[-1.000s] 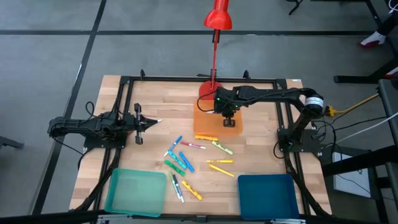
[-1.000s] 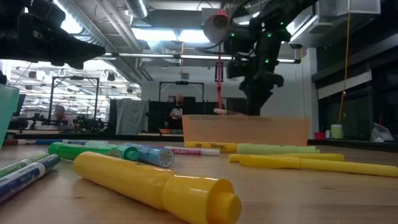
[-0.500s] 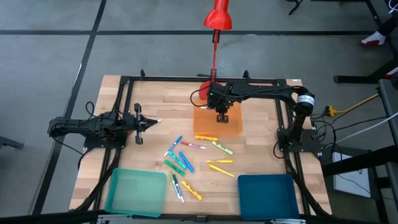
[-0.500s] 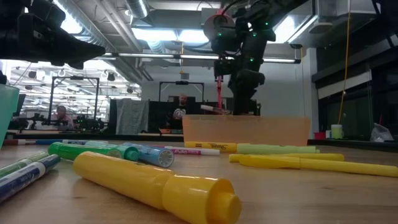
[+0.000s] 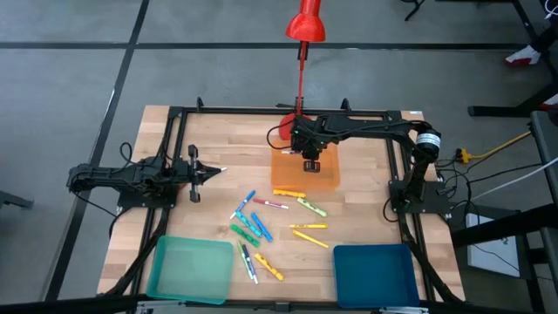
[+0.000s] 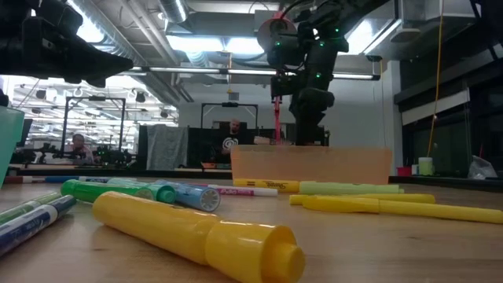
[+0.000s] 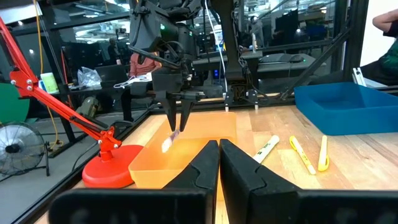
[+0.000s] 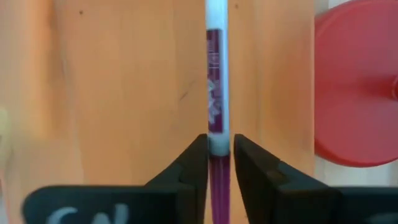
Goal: Pick & Place Markers
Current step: Put the red marker pen into the orange bin, then put the top yellow pen into the blue bin
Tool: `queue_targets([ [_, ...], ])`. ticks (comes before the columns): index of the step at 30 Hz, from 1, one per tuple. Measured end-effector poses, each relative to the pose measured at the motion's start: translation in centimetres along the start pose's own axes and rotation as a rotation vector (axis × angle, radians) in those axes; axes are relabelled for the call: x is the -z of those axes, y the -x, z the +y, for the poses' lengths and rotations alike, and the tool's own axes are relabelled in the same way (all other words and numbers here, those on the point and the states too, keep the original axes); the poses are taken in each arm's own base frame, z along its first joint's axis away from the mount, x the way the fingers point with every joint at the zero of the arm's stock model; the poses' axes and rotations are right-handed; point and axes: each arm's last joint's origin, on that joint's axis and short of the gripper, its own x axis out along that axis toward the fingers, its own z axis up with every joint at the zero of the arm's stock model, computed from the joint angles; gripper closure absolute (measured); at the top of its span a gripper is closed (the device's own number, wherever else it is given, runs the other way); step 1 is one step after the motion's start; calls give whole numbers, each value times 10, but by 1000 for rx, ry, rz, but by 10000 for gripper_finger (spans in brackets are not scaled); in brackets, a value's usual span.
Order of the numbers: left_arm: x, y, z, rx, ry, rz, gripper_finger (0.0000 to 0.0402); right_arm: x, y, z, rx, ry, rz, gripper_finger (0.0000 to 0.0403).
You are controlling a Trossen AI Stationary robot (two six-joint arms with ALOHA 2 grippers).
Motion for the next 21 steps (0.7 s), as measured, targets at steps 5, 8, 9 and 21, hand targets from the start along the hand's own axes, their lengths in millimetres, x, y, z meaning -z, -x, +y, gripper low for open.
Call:
queue_targets([
  [5,0,0,0,-1,0,0,391,0,0,0,0,-1,0,293],
  [8,0,0,0,0,0,0,389,0,0,0,0,-1,0,288],
  [9,0,0,0,0,0,0,389,0,0,0,0,-1,0,288],
  [21,0,0,0,0,0,0,389,-7,20,25,46,69,-45,286],
])
